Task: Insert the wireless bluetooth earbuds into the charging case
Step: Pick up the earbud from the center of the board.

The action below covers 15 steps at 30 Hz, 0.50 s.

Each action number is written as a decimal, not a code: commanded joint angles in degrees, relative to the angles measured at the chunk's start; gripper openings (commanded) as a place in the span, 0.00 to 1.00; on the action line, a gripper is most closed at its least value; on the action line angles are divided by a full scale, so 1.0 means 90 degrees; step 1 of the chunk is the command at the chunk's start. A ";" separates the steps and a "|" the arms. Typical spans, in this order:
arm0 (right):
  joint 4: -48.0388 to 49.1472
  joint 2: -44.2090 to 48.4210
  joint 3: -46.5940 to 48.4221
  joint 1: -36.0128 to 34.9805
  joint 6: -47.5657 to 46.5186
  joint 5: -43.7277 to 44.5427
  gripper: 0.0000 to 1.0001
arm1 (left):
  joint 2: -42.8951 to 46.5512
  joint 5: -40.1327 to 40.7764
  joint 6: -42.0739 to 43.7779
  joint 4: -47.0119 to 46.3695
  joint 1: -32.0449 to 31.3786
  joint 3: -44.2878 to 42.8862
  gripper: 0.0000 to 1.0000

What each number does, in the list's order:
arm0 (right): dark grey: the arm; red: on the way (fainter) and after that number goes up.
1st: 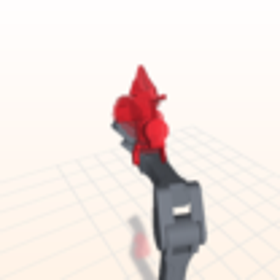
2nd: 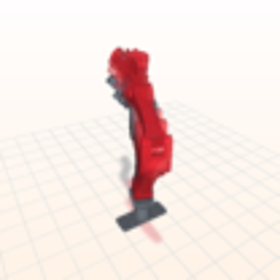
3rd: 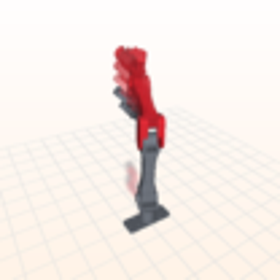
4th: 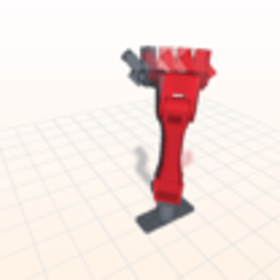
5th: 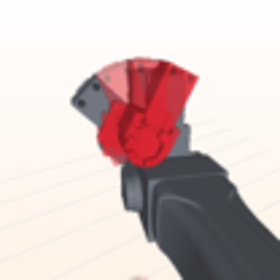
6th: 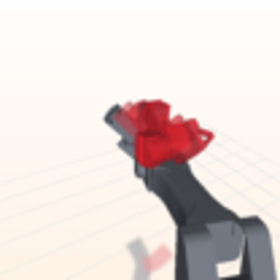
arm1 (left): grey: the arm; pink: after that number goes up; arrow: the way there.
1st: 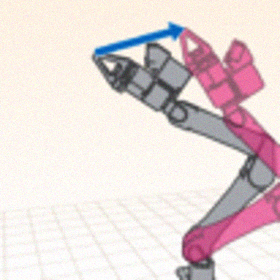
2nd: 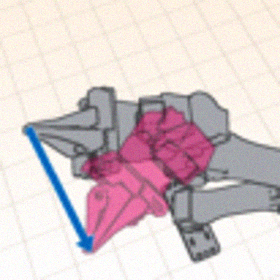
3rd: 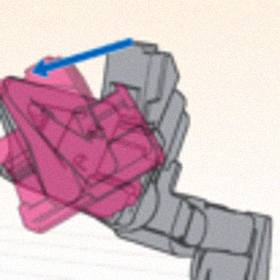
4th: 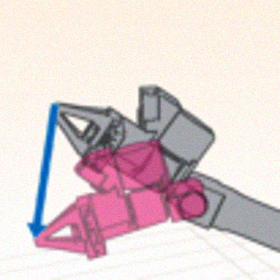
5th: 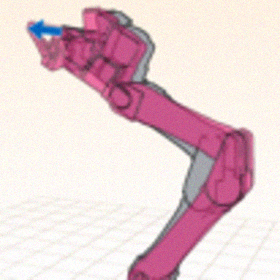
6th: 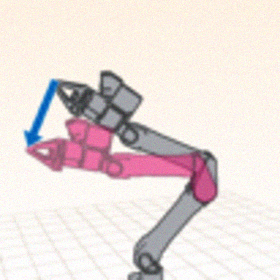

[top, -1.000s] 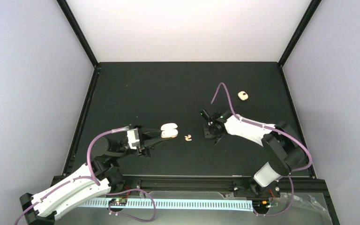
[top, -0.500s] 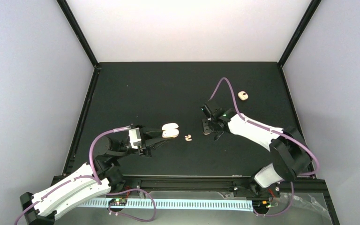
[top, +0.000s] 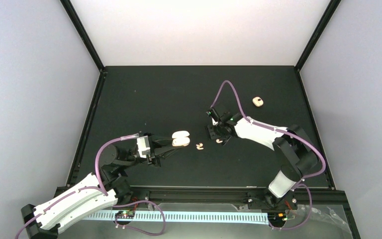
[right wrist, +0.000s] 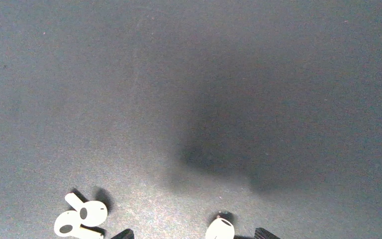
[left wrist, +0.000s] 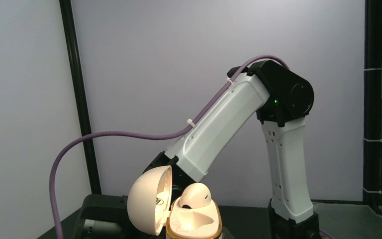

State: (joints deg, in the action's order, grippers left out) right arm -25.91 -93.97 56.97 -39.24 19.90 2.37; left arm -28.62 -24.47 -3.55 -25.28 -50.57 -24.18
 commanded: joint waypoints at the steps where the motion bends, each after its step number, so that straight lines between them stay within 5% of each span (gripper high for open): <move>1: 0.0193 -0.0256 0.0142 0.0037 -0.0140 -0.0388 0.63 | 0.0000 0.0014 0.0072 0.0045 0.0042 -0.0244 0.02; 15: 0.0114 -0.0175 -0.0469 0.0025 0.0113 -0.0536 0.62 | 0.0032 -0.0003 0.0052 0.0049 0.0040 -0.0248 0.02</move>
State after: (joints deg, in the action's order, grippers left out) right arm -25.21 -96.79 54.54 -39.13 19.70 -0.78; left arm -28.62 -24.47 -3.55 -25.26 -50.57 -24.18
